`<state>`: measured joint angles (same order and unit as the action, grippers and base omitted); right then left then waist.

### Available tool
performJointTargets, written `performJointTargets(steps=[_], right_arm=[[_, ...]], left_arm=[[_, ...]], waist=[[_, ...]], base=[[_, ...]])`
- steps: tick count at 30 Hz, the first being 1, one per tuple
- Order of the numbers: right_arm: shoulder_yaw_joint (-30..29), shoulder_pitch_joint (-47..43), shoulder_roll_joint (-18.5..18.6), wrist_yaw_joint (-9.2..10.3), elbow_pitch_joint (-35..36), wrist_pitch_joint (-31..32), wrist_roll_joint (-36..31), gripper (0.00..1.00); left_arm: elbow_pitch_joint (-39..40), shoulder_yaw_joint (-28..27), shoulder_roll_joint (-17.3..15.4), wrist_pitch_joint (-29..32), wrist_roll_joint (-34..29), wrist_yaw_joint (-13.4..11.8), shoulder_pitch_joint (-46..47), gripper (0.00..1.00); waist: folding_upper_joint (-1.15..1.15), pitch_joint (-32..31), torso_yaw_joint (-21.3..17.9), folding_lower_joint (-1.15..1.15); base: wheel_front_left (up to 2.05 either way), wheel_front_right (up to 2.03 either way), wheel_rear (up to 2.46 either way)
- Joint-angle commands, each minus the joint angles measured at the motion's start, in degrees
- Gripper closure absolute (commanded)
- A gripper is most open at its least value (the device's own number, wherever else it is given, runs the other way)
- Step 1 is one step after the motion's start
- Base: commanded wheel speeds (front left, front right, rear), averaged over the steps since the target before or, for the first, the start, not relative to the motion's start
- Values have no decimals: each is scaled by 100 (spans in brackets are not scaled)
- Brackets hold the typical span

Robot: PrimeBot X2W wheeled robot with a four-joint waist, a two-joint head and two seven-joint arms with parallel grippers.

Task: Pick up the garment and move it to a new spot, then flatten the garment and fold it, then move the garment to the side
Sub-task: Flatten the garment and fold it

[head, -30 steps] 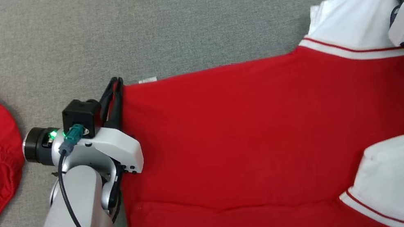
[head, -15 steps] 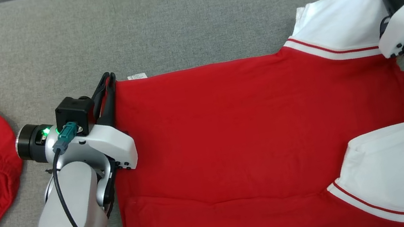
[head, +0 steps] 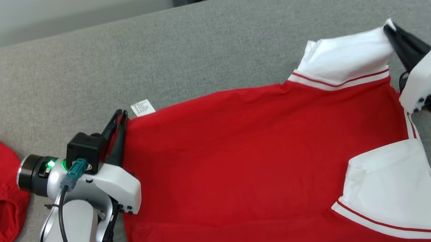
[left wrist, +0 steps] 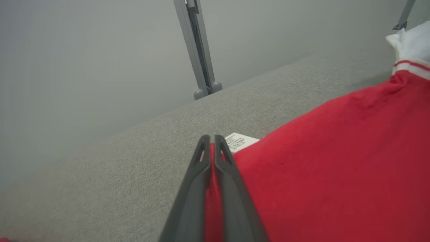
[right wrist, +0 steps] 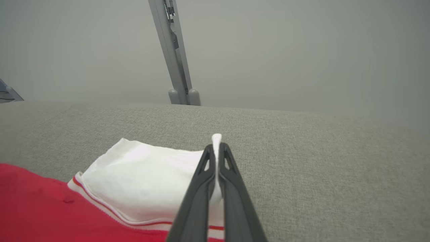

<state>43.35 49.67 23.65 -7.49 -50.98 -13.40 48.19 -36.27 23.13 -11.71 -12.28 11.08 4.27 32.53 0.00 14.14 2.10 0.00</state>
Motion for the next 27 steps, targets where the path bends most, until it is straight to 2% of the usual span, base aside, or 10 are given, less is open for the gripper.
performJointTargets(steps=[1,12,24,27], right_arm=[[66,-140,74,-1,110,67,91,100],[371,-963,679,-1,1099,832,606,100],[235,-1647,1219,-1,2132,1791,999,100],[181,-1736,1273,-1,2272,1945,1055,100]], left_arm=[[51,27,-64,30,-25,29,-112,100],[852,313,-603,435,-79,131,-881,100],[1666,801,-1193,922,-116,258,-1470,100],[1799,861,-1241,1003,-119,262,-1542,100]], waist=[[0,-120,-68,0],[0,-539,-218,0],[0,-704,-304,0],[0,-738,-310,0]], base=[[0,0,0],[0,0,0],[0,0,0],[0,0,0]])
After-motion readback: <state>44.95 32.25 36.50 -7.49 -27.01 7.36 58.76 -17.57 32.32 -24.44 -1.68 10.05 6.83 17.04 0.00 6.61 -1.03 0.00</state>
